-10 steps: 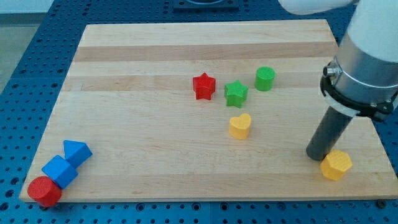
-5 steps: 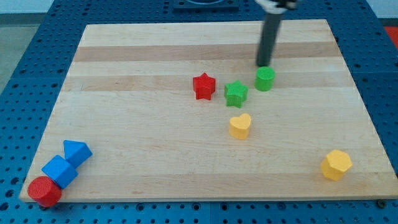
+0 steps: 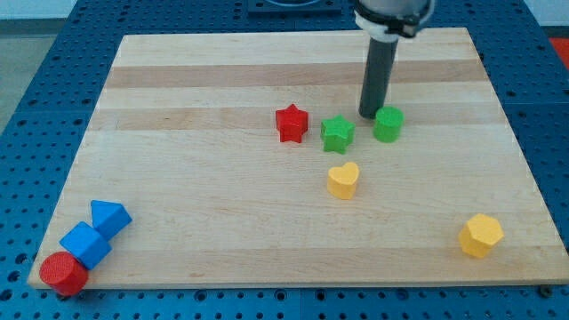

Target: Move the green circle towards yellow hexagon

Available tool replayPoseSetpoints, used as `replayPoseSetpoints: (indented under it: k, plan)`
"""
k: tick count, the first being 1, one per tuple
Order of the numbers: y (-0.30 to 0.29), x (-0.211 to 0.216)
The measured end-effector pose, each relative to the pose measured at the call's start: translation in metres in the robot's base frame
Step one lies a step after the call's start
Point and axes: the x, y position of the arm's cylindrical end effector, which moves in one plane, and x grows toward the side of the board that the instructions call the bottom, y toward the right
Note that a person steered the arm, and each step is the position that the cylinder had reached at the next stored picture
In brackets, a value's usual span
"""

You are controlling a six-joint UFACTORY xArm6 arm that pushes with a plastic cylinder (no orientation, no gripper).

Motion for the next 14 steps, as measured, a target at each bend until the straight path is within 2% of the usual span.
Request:
replayPoseSetpoints:
  k: [2,3,4,6,7,10,14]
  plan:
    - [0.019,0.064]
    - [0.021,0.045]
    - [0.022,-0.003]
    - [0.054,0.039]
    - [0.054,0.045]
    - [0.054,0.1]
    - [0.054,0.103]
